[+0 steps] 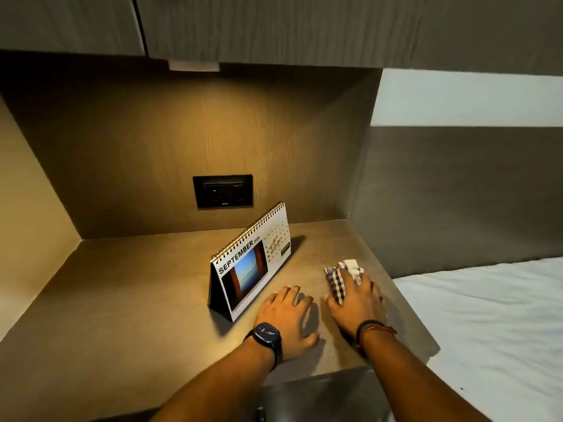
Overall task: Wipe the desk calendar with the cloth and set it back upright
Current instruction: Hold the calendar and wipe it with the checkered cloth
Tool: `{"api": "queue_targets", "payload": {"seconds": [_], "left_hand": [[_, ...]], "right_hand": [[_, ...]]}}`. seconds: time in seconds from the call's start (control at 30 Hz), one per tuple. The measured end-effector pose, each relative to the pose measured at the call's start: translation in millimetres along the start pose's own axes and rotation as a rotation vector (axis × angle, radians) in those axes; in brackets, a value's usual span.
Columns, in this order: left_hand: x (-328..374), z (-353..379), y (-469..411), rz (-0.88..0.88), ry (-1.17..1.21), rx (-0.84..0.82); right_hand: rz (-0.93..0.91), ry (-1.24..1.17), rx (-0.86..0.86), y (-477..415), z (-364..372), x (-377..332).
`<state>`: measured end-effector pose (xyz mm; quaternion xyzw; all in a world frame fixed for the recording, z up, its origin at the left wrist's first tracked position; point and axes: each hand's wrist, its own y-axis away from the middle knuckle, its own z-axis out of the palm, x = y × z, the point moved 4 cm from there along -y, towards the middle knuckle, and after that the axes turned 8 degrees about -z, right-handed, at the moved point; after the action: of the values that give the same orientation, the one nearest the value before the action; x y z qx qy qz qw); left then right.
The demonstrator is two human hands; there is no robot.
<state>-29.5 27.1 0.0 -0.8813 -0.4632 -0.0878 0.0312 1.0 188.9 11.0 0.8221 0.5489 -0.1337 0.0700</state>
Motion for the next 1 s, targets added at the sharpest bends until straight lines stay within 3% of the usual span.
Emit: {"api": "queue_targets", "payload": {"seconds": [0.27,0.57,0.63,0.77,0.87,1.0], "left_hand": [[-13,0,-9,0.019,-0.016,0.015],[-24,-155,-58,0.158,-0.004,0.558],[-36,-167,-75,0.049,-0.066,0.507],[-68,-151,-97,-0.189,-0.158,0.226],[-85,-136,-96,-0.199,-0.159,0.115],[-91,-133,-91,-0.111,-0.105,0.097]], "right_hand": [[0.138,0.027,0.103,-9,15,-3],[0.152,-0.701,0.436,-20,0,-65],[0.178,-0.830,0.458,-23,-3,-82],[0.249,-0.947,0.438,-28,-1,-105],[0.238,-0.988,0.427,-29,5,-116],[0.228,-0.995,0.425,-26,14,-126]]}}
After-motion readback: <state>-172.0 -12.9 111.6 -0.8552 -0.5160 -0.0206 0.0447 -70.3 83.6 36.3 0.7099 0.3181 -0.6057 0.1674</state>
